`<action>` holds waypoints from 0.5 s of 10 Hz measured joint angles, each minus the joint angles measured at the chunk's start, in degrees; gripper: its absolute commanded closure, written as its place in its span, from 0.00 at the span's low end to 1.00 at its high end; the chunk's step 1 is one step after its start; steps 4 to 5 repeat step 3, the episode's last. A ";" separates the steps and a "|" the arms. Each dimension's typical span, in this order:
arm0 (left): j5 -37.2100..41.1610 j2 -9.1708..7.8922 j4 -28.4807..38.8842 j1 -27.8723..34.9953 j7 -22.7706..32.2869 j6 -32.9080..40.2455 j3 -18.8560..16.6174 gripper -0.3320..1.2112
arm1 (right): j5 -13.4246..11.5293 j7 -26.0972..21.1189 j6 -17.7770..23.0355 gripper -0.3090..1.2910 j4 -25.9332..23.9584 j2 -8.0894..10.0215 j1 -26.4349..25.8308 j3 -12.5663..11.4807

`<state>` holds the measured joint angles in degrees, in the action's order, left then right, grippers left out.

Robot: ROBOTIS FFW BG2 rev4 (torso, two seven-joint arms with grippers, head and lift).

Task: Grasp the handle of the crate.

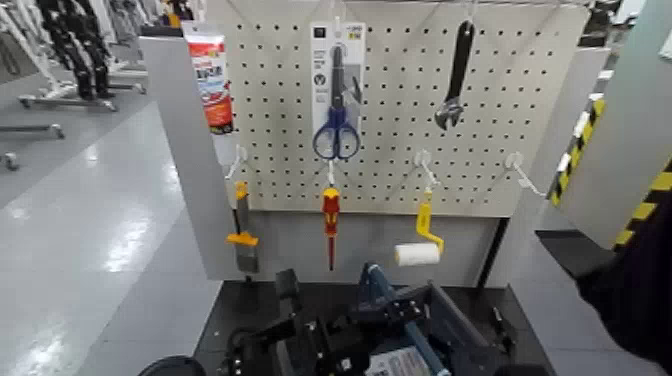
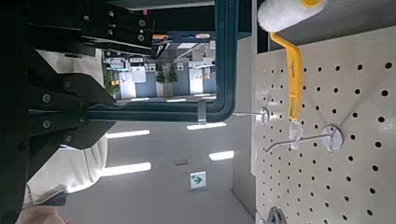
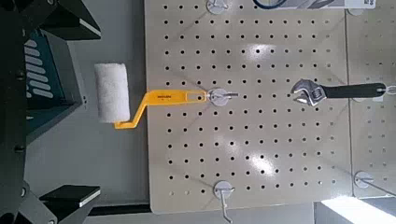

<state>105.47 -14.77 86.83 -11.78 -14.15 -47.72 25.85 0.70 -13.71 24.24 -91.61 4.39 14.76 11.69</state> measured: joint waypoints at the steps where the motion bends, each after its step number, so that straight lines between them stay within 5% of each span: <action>1: 0.00 0.00 0.06 0.00 0.00 0.00 -0.01 0.98 | 0.05 0.00 -0.17 0.28 -0.04 0.00 0.00 0.01; 5: 0.00 -0.01 0.17 0.00 0.00 -0.07 -0.01 0.98 | -0.23 0.00 -0.37 0.28 -0.09 0.00 0.00 -0.25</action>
